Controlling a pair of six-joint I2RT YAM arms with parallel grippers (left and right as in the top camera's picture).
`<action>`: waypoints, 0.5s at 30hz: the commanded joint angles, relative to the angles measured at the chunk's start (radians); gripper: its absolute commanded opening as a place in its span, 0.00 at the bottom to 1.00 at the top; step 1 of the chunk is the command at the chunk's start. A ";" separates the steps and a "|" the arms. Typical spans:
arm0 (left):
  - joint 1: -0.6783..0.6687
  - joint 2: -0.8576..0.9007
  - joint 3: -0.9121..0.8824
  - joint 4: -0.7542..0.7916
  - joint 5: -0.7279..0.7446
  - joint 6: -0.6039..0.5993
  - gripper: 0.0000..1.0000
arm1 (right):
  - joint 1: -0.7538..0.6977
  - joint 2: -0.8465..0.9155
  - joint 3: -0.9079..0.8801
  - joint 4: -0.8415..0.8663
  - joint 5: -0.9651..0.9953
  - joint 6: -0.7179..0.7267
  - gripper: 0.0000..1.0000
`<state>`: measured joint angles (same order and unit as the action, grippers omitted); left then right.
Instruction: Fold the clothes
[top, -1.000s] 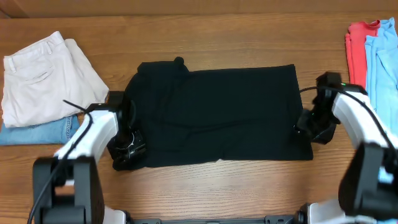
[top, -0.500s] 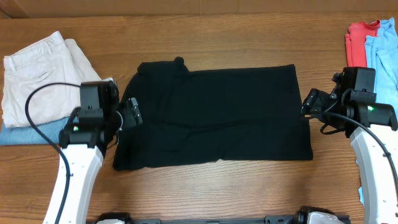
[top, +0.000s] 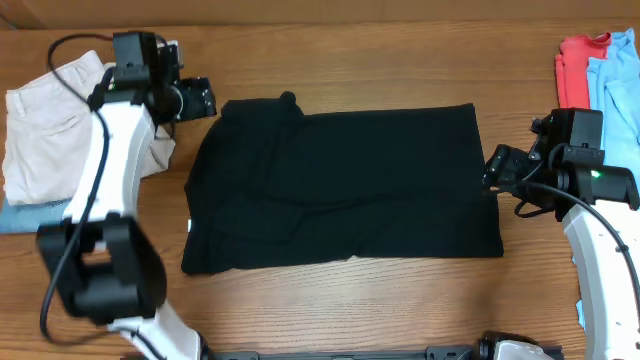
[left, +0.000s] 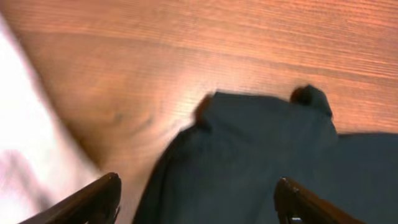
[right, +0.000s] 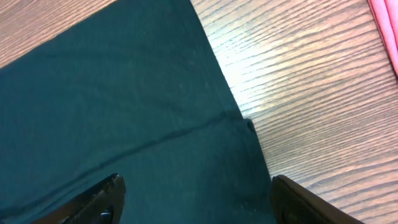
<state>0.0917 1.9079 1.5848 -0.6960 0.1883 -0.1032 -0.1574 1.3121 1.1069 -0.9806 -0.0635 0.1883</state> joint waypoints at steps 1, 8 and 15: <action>-0.001 0.129 0.095 0.027 0.131 0.101 0.78 | -0.006 -0.006 0.005 0.002 0.001 -0.014 0.78; -0.001 0.279 0.130 0.169 0.282 0.095 0.72 | -0.006 -0.006 0.005 -0.001 0.002 -0.014 0.78; -0.020 0.348 0.130 0.196 0.288 0.080 0.70 | -0.006 -0.006 0.005 -0.001 0.002 -0.013 0.78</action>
<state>0.0891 2.2250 1.6821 -0.5045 0.4355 -0.0410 -0.1574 1.3121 1.1069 -0.9848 -0.0631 0.1822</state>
